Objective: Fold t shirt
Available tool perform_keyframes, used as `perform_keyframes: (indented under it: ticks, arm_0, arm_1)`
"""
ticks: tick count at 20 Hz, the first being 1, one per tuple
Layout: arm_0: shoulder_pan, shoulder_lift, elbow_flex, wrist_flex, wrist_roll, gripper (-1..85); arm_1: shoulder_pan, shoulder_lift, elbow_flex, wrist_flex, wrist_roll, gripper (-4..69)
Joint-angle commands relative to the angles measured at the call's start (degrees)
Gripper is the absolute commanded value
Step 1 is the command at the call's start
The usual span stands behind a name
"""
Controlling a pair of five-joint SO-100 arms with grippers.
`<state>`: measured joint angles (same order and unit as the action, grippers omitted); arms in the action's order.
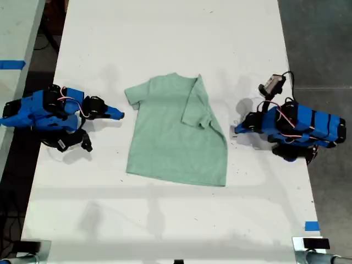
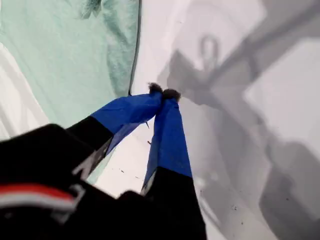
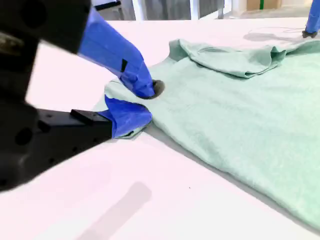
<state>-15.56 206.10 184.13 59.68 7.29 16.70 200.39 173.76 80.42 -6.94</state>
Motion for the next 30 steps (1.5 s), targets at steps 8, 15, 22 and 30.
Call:
perform_keyframes:
  ticks: [8,15,22,30]
  arm_0:
    - [-0.5,0.5,-0.3,0.1,0.5,4.5]
    - [-0.5,0.5,-0.3,0.1,0.5,4.5]
    - [2.4,0.5,-0.1,0.0,1.1,4.6]
    - [9.8,0.5,-2.8,2.3,-7.4,4.8]
  arm_1:
    - [-0.8,0.5,1.7,0.2,0.5,0.2]
    - [-0.4,0.5,1.7,0.2,0.7,0.2]
    - [-0.6,0.5,1.7,0.2,1.1,0.2]
    - [-0.6,0.5,1.7,0.2,1.1,0.2]
